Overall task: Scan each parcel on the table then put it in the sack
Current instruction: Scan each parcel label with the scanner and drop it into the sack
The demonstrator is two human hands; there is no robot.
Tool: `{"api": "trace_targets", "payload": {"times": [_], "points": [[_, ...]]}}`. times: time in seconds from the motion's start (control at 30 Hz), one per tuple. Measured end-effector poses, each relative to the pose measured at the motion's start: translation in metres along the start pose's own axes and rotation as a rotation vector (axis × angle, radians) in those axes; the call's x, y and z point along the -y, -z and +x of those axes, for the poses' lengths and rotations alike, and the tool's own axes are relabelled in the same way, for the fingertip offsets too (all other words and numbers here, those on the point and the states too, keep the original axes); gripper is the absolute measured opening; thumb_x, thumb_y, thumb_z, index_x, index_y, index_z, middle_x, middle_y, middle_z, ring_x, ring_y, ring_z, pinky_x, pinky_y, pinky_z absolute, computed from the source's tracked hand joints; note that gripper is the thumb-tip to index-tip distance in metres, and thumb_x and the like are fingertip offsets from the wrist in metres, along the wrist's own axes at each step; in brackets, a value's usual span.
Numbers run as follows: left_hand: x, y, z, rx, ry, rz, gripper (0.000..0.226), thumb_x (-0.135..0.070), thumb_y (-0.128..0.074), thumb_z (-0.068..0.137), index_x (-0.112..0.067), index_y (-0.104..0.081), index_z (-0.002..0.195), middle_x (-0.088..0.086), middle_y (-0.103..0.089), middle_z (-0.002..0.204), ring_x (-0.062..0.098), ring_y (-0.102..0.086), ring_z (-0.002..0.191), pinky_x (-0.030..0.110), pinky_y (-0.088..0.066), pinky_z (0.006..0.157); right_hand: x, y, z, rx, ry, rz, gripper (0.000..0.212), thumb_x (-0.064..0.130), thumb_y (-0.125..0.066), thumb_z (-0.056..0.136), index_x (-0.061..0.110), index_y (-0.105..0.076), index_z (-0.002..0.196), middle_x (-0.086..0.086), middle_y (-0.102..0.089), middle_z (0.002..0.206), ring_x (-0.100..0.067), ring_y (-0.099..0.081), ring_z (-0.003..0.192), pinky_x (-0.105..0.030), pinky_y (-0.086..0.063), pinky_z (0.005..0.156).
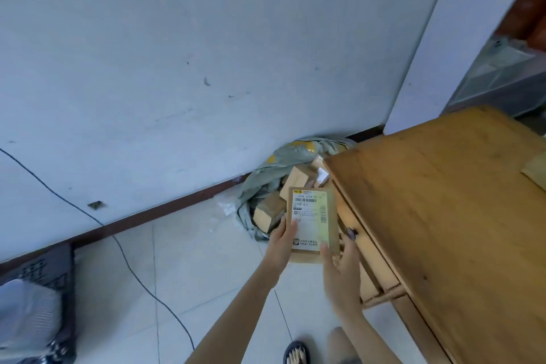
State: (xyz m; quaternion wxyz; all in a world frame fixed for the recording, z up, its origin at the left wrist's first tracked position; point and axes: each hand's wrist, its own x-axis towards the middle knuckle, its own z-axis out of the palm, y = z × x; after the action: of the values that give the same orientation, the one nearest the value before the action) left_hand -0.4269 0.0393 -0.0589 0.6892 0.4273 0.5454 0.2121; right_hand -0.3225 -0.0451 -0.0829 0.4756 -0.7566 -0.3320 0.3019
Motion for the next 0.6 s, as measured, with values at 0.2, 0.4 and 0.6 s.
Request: {"api": "trace_targets", "payload": {"times": [0.2,0.4,0.6], "points": [[0.007,0.046,0.046,-0.109,0.103,-0.018,0.046,-0.049,-0.043,0.099,-0.043,-0.038,0.143,-0.018,-0.063,0.117,-0.002,-0.060,0.096,0.016,-0.040,0.064,0.006,-0.059,0.046,0.133,-0.051,-0.078,0.033,0.037,-0.053,0.093,0.027,-0.044,0.123,0.010,-0.054,0.107,-0.009,-0.052,0.099,-0.029,-0.045,0.082],[-0.044,0.058,0.140,-0.144,0.132,-0.010,0.034,-0.040,-0.043,0.101,-0.041,-0.046,0.135,-0.012,-0.068,0.107,0.002,-0.065,0.086,0.011,-0.048,0.048,0.021,-0.097,0.147,0.198,-0.112,-0.075,0.034,0.035,-0.052,0.094,0.021,-0.043,0.123,0.005,-0.055,0.108,-0.013,-0.056,0.098,-0.034,-0.052,0.080],[-0.154,0.051,0.240,-0.090,0.125,-0.103,0.025,-0.034,-0.045,0.101,-0.039,-0.060,0.119,-0.006,-0.073,0.104,0.007,-0.071,0.088,0.027,-0.059,0.071,0.065,-0.111,0.273,0.187,-0.119,-0.014,0.043,0.036,-0.047,0.098,0.020,-0.038,0.137,0.006,-0.056,0.119,-0.017,-0.057,0.109,-0.029,-0.046,0.080]]}}
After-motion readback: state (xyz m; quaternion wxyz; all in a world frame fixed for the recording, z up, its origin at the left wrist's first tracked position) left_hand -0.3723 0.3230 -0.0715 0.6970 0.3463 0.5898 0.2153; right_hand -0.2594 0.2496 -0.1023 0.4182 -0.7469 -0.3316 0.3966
